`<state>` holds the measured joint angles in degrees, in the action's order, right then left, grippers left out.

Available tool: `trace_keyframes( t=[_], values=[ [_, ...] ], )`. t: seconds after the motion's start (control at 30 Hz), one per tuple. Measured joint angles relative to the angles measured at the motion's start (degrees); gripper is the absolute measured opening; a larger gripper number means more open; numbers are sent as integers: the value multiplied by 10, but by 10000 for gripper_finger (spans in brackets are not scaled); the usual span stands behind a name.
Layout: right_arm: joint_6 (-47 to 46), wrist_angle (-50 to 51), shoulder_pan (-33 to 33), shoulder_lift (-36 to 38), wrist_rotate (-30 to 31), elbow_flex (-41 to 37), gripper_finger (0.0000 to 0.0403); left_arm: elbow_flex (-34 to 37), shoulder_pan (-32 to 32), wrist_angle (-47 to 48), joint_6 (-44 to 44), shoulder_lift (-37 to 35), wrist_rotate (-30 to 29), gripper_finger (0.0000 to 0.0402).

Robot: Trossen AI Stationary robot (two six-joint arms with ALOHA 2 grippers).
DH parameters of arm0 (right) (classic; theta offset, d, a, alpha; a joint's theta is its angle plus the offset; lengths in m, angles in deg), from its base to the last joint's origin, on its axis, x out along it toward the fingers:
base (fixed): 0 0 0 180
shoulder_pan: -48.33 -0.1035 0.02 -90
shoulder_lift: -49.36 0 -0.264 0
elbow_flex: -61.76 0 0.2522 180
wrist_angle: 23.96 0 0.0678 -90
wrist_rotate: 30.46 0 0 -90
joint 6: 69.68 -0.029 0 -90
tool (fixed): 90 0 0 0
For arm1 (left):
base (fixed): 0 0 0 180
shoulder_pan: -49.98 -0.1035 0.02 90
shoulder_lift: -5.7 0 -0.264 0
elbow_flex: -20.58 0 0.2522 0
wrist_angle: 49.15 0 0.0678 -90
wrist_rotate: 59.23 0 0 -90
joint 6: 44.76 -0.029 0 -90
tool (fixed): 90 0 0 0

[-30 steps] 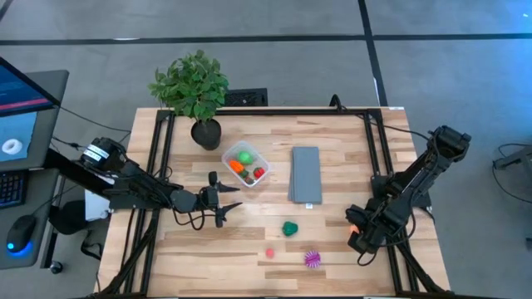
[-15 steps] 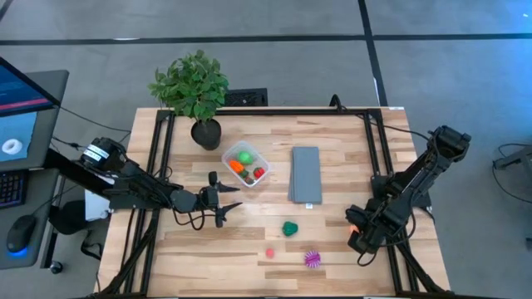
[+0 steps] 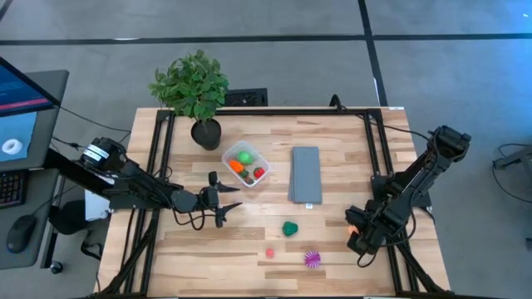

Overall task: Pick and placing Produce into tupperware
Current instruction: Put the orange peach into the transparent bin

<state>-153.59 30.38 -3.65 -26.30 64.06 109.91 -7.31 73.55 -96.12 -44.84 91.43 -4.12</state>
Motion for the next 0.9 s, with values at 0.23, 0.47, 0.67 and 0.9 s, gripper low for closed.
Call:
trace_keyframes(
  t=[0.23,0.47,0.67,0.9],
  values=[
    [16,-3,0,17,18,3,265,0,0,5,7,0,0,213],
    [69,-3,0,80,136,22,265,0,0,4,7,0,0,213],
    [140,-4,4,137,254,25,265,0,0,4,7,0,4,213],
    [296,-71,53,173,324,25,265,0,5,4,12,0,14,213]
  ],
)
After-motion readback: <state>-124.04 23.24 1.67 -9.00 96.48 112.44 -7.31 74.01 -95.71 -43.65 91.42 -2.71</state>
